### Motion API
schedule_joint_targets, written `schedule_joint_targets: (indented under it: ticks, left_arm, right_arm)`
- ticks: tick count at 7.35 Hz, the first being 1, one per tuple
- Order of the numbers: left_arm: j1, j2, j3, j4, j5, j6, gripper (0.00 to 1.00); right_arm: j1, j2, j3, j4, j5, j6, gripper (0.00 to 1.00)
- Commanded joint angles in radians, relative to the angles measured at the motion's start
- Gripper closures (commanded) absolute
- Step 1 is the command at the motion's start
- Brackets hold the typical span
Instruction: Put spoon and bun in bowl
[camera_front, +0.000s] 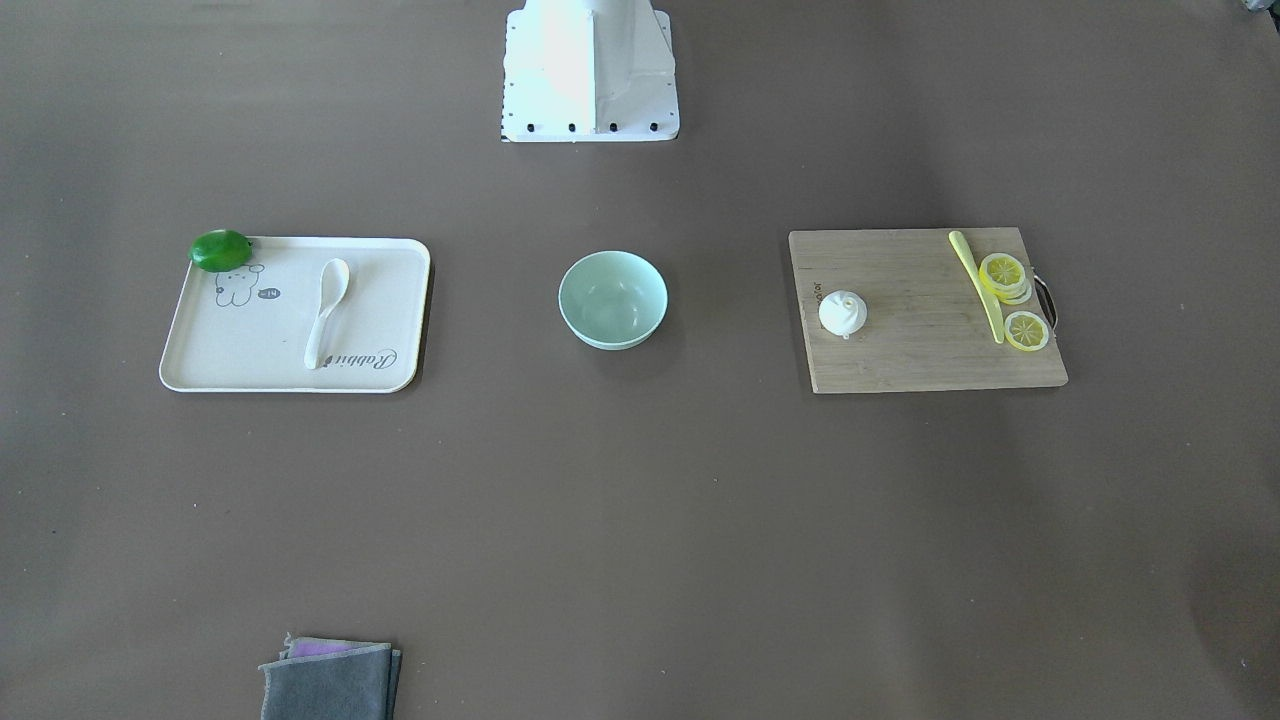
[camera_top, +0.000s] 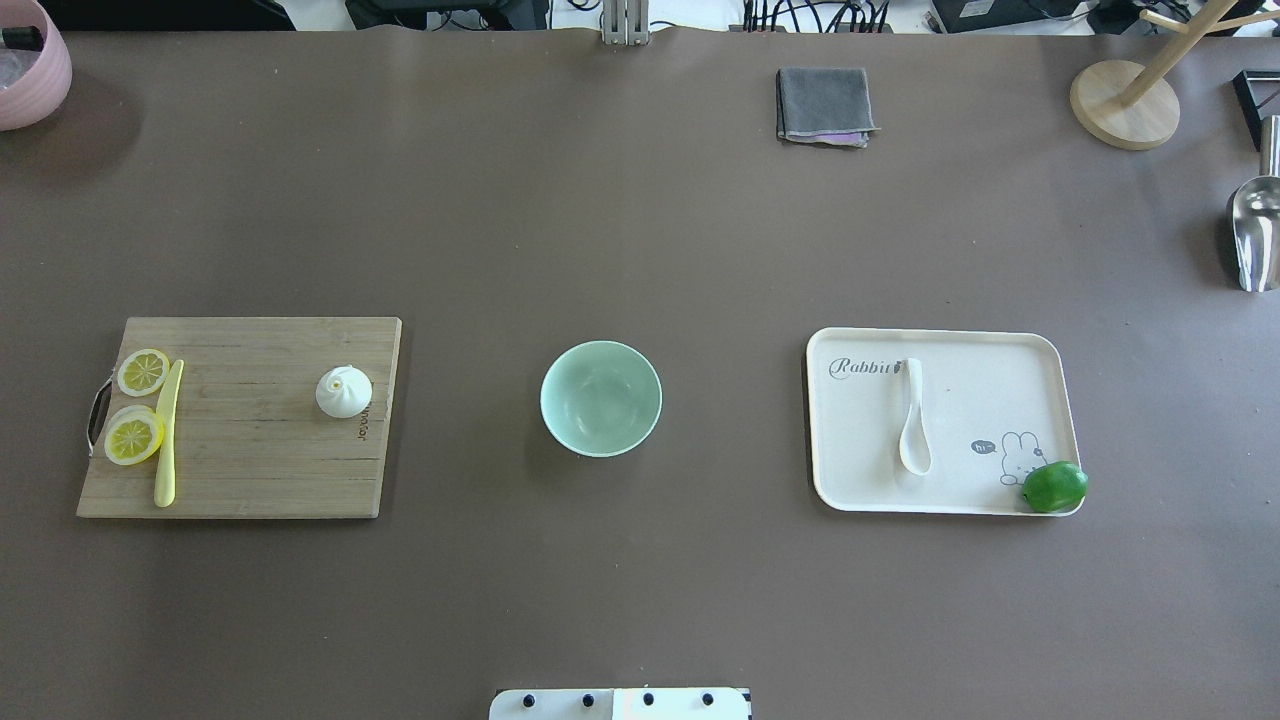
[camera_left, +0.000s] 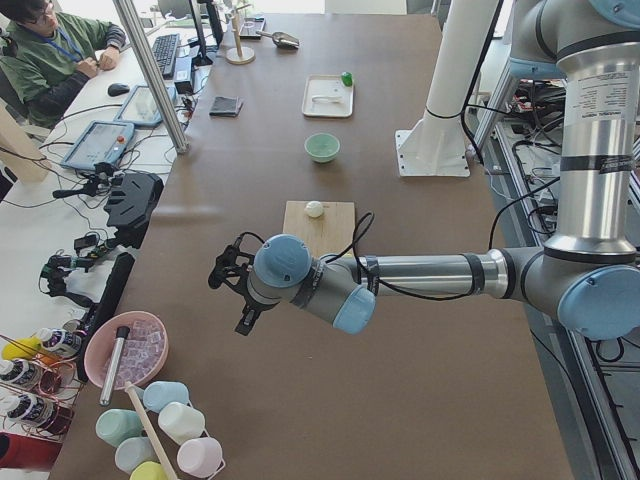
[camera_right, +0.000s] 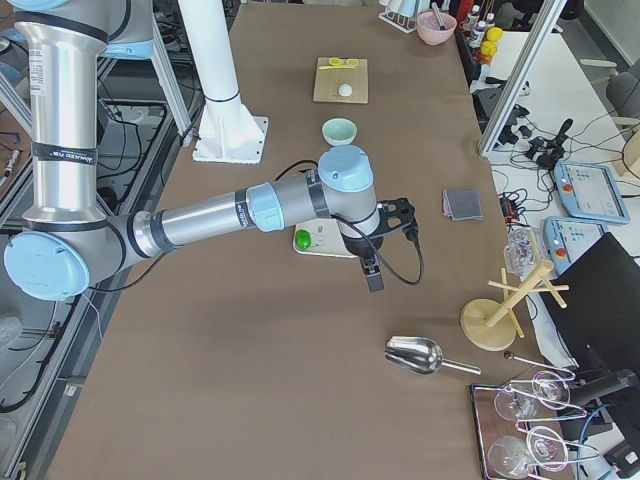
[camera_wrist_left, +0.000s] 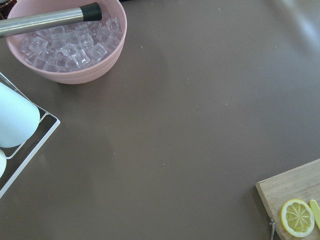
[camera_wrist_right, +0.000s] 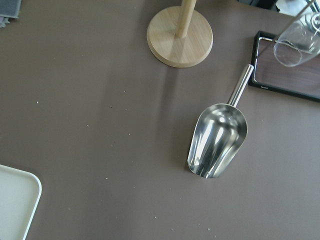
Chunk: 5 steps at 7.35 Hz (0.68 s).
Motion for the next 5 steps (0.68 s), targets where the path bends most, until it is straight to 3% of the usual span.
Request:
schedule_joint_targets:
  ticks: [1, 2, 5]
  left_arm:
    - [0.001, -0.029, 0.002, -0.007, 0.000, 0.002, 0.02]
    - [0.003, -0.049, 0.016, -0.021, 0.000, 0.001, 0.02]
    - [0.006, -0.049, 0.015, -0.113, 0.000, 0.002, 0.02]
  right_arm:
    - [-0.031, 0.009, -0.010, 0.142, 0.012, 0.001, 0.00]
    - [-0.038, 0.008, -0.050, 0.157, 0.007, -0.005, 0.00]
    - [-0.041, -0.012, -0.200, 0.488, 0.032, 0.044, 0.00]
